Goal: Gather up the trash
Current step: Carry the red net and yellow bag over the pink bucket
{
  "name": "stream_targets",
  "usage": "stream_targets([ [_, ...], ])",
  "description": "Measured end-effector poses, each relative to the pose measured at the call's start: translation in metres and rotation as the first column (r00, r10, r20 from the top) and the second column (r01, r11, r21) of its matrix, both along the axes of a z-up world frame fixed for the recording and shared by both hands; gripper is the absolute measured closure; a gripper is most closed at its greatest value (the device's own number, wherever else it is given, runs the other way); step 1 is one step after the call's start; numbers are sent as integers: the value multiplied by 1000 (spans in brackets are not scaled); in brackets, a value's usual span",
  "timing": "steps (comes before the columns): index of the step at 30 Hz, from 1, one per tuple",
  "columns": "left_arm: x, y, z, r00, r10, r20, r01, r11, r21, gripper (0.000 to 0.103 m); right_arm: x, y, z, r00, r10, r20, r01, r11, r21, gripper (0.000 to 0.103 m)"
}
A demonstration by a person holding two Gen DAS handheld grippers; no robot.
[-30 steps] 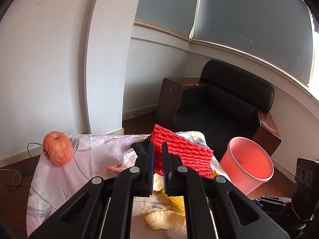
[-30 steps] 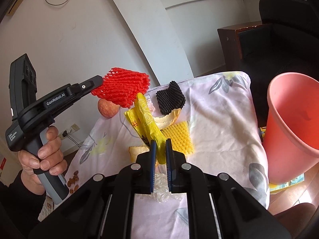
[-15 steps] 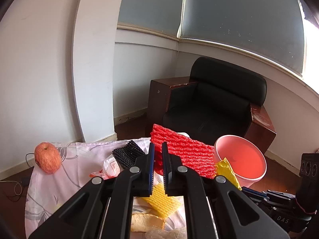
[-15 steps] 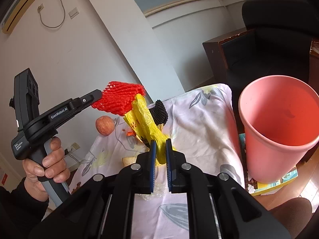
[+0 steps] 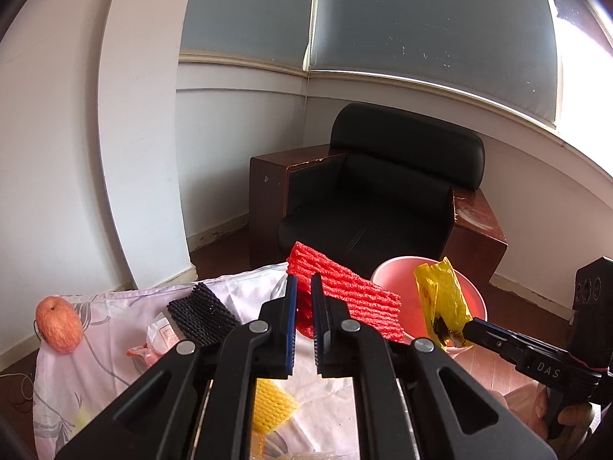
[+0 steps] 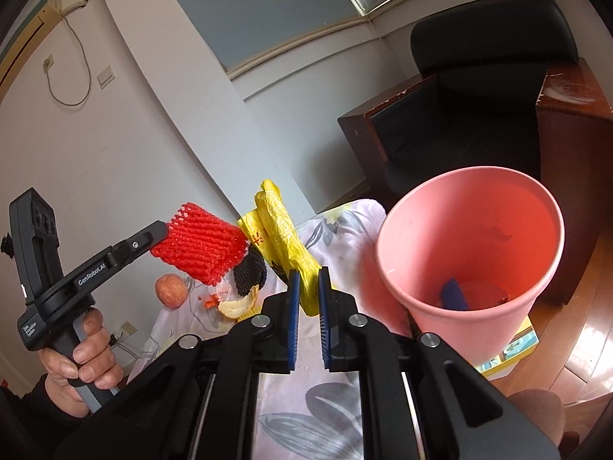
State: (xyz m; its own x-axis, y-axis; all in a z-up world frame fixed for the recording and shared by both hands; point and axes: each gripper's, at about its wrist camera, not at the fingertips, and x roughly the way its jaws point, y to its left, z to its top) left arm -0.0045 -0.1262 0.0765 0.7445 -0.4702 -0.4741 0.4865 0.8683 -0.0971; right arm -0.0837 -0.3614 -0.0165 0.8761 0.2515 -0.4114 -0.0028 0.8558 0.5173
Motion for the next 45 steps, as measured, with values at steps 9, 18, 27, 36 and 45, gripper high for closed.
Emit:
stream_targets([
  [9,-2,-44,2,996,-89,14,89,996,1,97,5,-47,-1,992,-125,1,125,992,4,93],
  [18,2,-95,-4,983,-180,21,180,983,20,97,15,-90,-14,975,-220,-36,220,975,10,93],
  [27,14,-151,-32,971,-239,-6,239,967,89,97,33,-110,-36,958,-265,-106,265,964,-14,93],
  [36,25,-185,-63,964,-259,-54,264,950,167,96,43,-110,-54,946,-285,-154,288,958,-4,93],
  [45,26,-197,-74,968,-243,-61,251,947,203,95,50,-107,-55,942,-291,-165,292,956,-20,93],
])
